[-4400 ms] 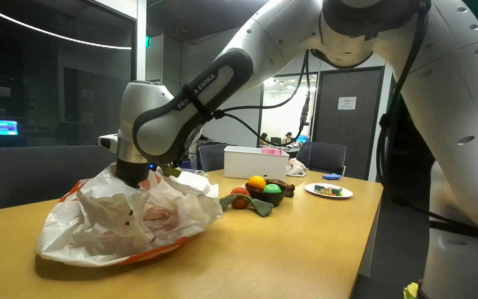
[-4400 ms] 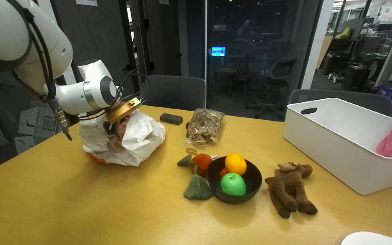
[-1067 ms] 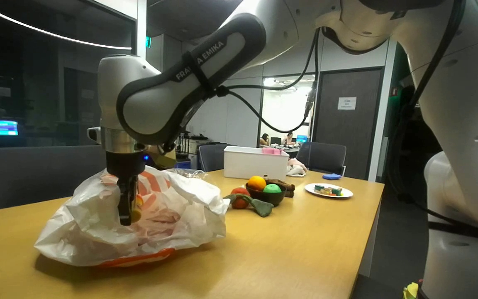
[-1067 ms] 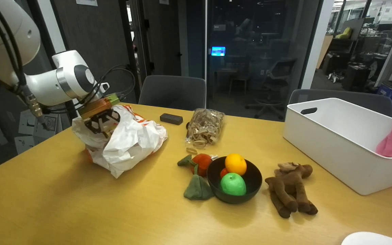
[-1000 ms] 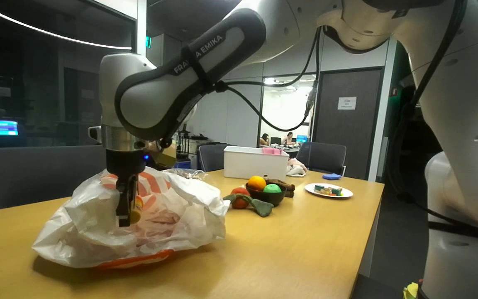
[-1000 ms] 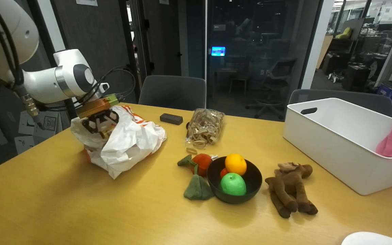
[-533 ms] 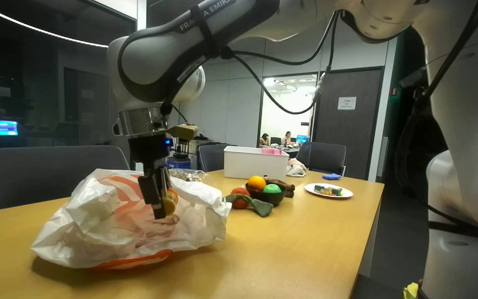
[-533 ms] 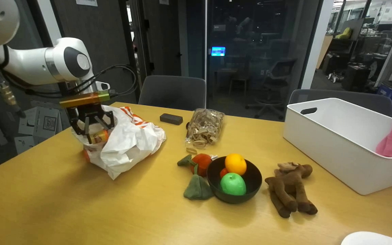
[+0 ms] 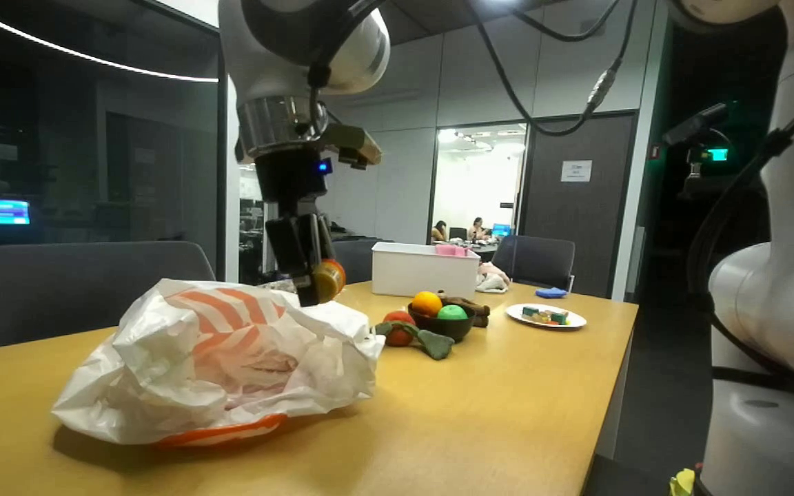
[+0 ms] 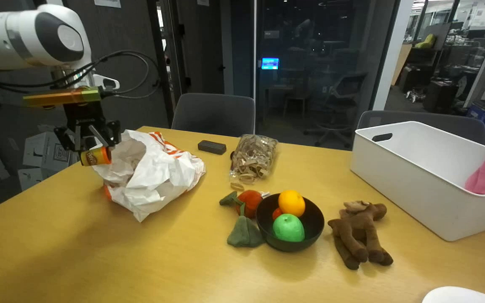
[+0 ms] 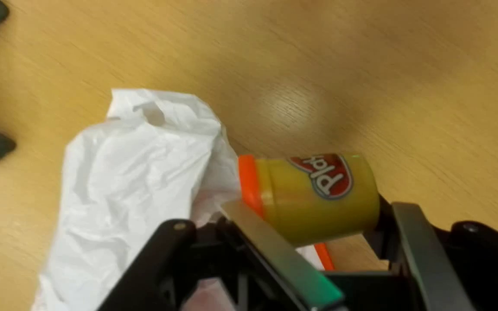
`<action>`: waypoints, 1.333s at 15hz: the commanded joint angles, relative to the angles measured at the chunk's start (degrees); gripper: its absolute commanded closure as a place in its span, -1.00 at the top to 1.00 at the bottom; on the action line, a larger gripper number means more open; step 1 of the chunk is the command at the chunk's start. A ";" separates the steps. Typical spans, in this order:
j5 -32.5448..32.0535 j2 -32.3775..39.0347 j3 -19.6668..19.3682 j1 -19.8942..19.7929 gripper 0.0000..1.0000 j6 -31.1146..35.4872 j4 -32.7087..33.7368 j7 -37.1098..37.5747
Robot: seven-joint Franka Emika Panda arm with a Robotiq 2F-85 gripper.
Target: Remove the orange from the plastic and put it in the black bowl then remove the yellow container from the plastic and put it on the table.
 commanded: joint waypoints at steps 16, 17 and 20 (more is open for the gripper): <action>-24.38 -22.35 -7.93 -19.51 -0.35 42.76 -39.07 31.77; -26.13 -20.33 -8.81 -19.86 -0.35 47.56 -39.51 34.64; -31.74 -14.12 -9.39 -22.11 -0.35 61.52 -40.13 43.02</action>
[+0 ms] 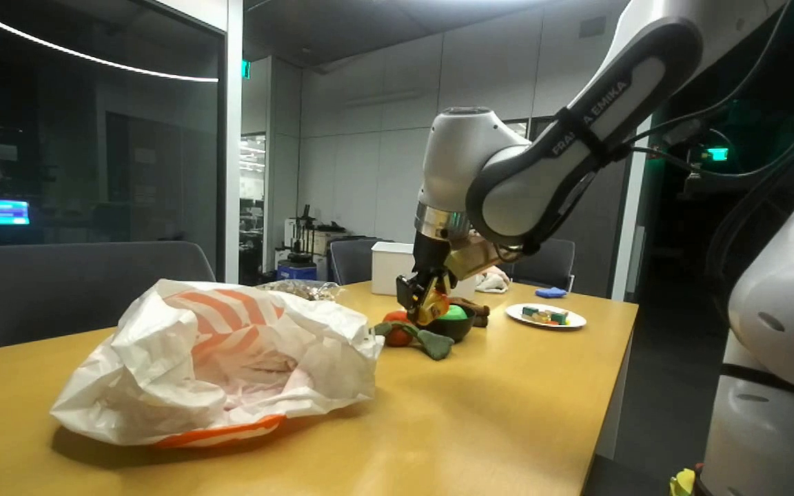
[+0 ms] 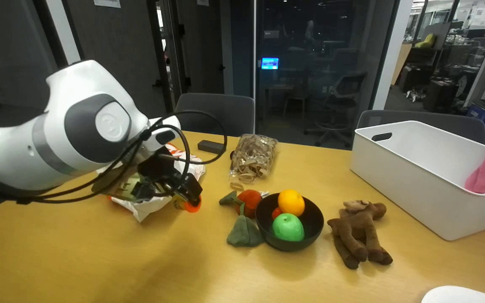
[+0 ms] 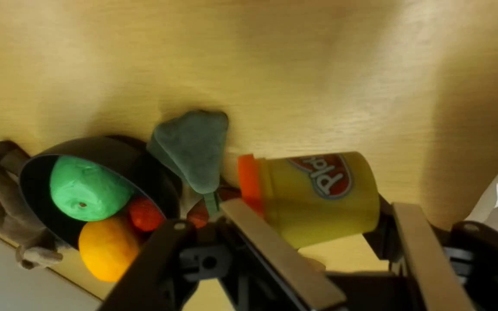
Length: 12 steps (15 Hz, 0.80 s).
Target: Remove the orange from the plastic and put it in the black bowl then remove the yellow container from the plastic and put it on the table.
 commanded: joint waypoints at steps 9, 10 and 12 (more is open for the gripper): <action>-12.69 22.21 0.76 -8.21 0.65 30.79 4.13 16.49; -12.01 23.15 0.66 -7.78 0.69 31.24 4.54 15.92; -9.19 24.25 1.71 -6.17 0.97 30.18 4.85 14.26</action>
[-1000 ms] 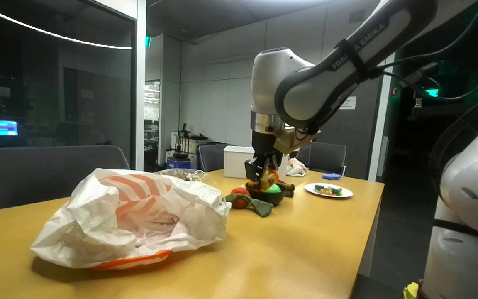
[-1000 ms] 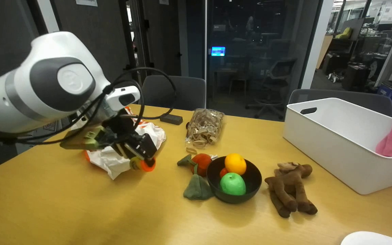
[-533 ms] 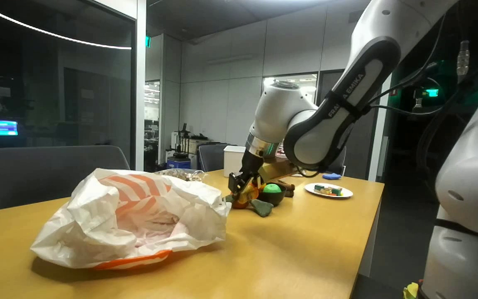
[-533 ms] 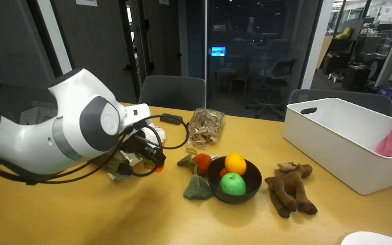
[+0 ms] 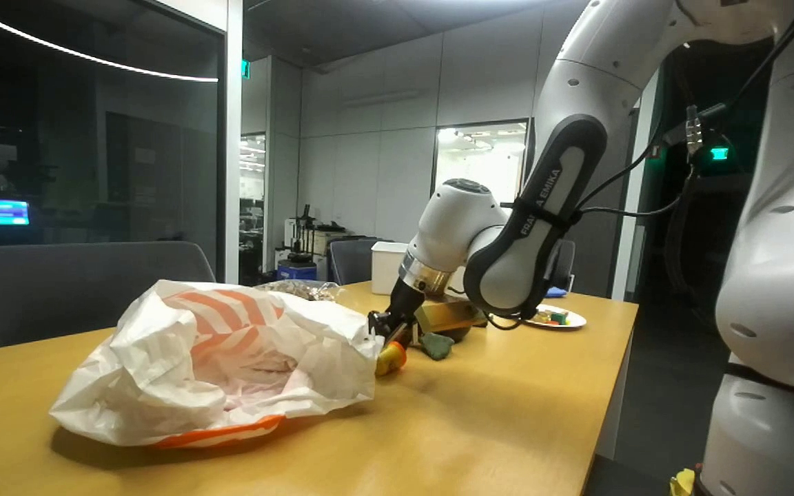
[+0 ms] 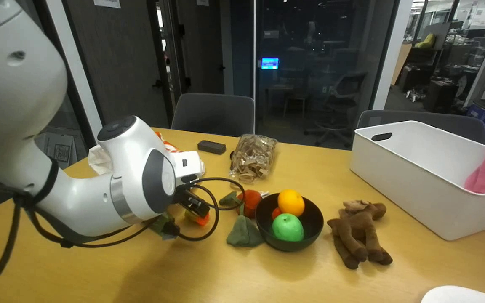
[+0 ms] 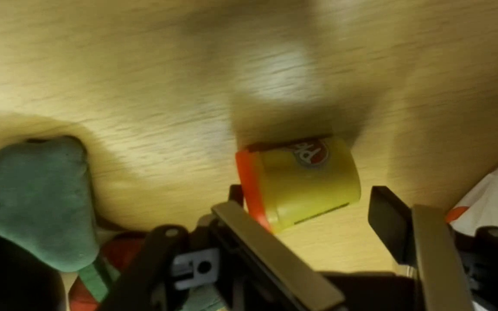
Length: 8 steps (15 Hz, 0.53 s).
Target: Remove the orange from the plastic and put it in the black bowl then remove the yellow container from the plastic and put it on the table.
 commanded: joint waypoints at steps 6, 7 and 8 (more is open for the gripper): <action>18.14 -7.02 9.73 7.65 1.00 -21.30 0.36 -9.76; 20.84 -8.62 6.84 11.95 1.00 -25.99 0.69 -11.82; 20.15 -9.93 7.30 12.17 1.00 -30.67 1.27 -11.13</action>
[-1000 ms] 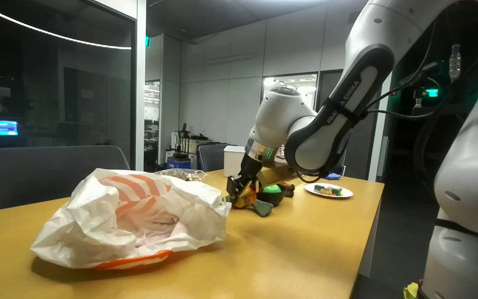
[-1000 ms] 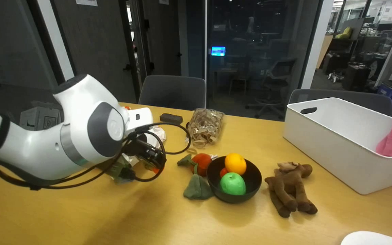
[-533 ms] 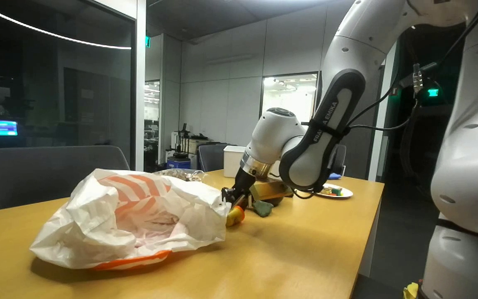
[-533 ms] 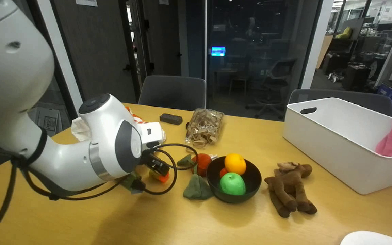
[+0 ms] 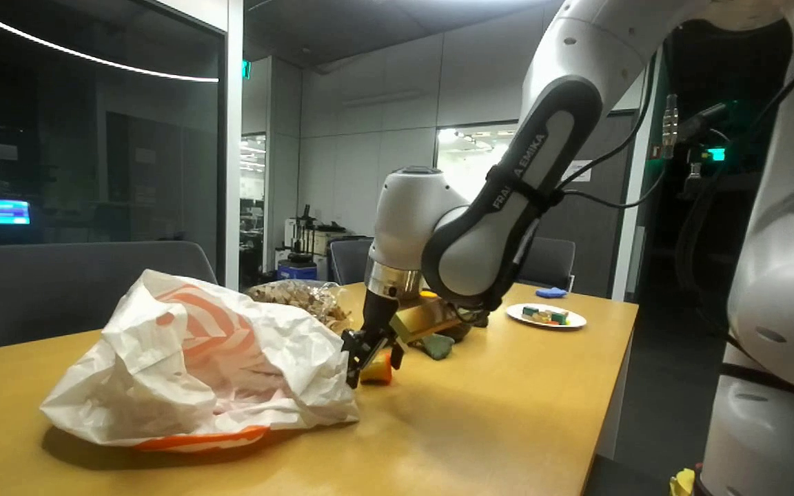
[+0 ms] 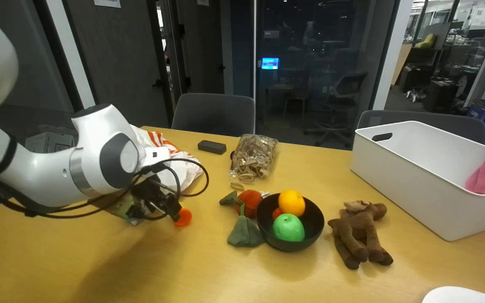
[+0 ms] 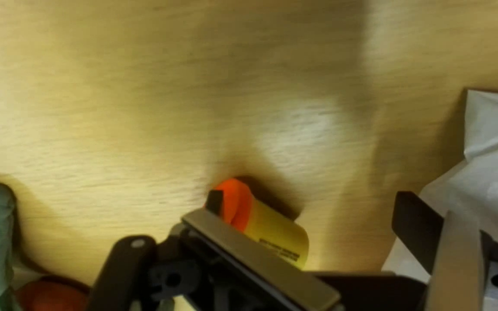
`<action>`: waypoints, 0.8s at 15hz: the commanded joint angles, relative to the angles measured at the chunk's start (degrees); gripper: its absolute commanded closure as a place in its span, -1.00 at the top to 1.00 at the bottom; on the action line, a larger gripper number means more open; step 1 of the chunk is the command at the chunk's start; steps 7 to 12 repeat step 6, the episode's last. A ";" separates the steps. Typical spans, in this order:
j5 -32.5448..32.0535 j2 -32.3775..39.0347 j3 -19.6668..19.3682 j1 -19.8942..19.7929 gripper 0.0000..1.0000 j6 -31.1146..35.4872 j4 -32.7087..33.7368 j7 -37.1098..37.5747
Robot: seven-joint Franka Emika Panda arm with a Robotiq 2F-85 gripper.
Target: Remove the orange from the plastic and put it in the black bowl then remove the yellow container from the plastic and put it on the table.
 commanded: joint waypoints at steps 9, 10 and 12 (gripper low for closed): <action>2.73 -5.72 -1.42 4.89 1.00 -10.71 0.26 -1.77; 2.73 -5.72 -1.42 4.89 1.00 -10.71 0.26 -1.77; 2.73 -5.72 -1.42 4.89 1.00 -10.71 0.26 -1.77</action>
